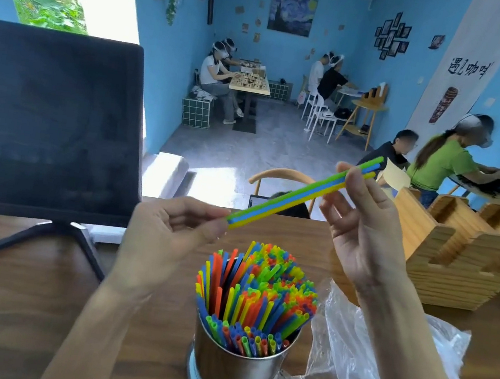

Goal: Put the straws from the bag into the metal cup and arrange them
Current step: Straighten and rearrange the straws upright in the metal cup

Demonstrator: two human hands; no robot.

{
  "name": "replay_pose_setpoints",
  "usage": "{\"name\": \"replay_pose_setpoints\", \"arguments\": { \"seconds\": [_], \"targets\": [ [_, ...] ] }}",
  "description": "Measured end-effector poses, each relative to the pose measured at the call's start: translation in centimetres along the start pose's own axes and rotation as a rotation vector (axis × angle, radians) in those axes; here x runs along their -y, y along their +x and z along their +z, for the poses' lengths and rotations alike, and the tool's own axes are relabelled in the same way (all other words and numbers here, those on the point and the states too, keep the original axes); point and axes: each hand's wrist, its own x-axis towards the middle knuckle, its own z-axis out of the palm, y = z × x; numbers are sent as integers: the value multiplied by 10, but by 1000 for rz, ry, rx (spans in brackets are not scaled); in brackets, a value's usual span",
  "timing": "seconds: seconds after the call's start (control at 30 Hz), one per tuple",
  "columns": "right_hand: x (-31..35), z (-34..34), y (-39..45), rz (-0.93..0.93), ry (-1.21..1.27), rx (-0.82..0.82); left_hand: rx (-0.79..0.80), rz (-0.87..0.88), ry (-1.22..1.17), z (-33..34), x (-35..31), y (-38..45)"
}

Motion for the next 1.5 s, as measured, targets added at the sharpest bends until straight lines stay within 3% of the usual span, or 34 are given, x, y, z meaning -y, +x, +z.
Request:
{"name": "replay_pose_setpoints", "arguments": {
  "seconds": [0.3,0.53,0.7,0.8,0.9,1.0,1.23,1.33,1.5],
  "targets": [
    [-2,28,-13,-284,-459,172,262,-28,363,-1,13,-17],
    [-42,16,-31,-341,-1032,485,57,-63,-66,25,30,-23],
    [-36,6,-24,-263,-1285,725,3,-66,-153,26,33,-22],
    [-31,-2,-24,-158,-1213,783,23,-27,-114,24,30,-20],
    [-32,-14,-24,-80,-905,550,113,16,-47,24,26,-20],
    [-39,-30,-21,4,-751,326,202,4,23,27,25,-20],
    [-57,-40,-30,221,-590,210,344,-110,36,25,31,-16],
    [-53,-40,-31,180,-642,221,373,-90,70,26,26,-14],
    [-33,-40,-26,208,-807,450,370,-45,172,29,23,-12]
  ]
}}
